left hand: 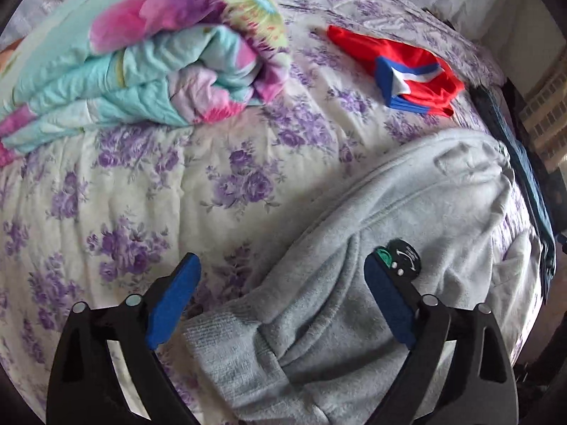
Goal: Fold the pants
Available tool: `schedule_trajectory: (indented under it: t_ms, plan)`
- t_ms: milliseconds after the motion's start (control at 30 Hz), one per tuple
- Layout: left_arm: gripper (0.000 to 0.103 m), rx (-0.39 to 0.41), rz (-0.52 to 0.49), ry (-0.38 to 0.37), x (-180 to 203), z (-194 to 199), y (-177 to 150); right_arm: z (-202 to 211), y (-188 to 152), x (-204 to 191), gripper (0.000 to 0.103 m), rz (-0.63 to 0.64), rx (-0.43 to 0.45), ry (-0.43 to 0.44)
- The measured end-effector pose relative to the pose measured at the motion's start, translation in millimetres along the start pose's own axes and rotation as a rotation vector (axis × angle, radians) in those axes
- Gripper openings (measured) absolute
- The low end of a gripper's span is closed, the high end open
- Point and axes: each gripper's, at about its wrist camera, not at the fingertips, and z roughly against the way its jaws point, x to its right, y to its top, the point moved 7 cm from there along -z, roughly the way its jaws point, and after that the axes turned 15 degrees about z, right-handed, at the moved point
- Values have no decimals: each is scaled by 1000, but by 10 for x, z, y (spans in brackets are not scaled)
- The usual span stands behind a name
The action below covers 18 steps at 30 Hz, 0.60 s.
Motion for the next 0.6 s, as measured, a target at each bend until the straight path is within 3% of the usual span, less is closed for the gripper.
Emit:
schedule_trajectory:
  t_ms: [33,67,200,367,500,600]
  plan:
    - [23,-22,7,-23,-16,-66,-9,-102,198,-175,69,54,7,37]
    - [18,-51,14,-42,-31,-126,-21,-209,408,-361,69,111,20,83]
    - [16,-2,-20,-39,12,-74,-41,-766,1254,-1305,79,371,9,291]
    - [16,18,-32,-62,20,21,-44,-1541,2000,-2030,79,658,-60,320]
    - [16,13,-24,-68,-2,19,-24,-2074,2109,-2267,79,776,-209,361]
    - [16,3,-8,-77,-27,-9,-12,-2239,2066,-2365,79,881,-230,334]
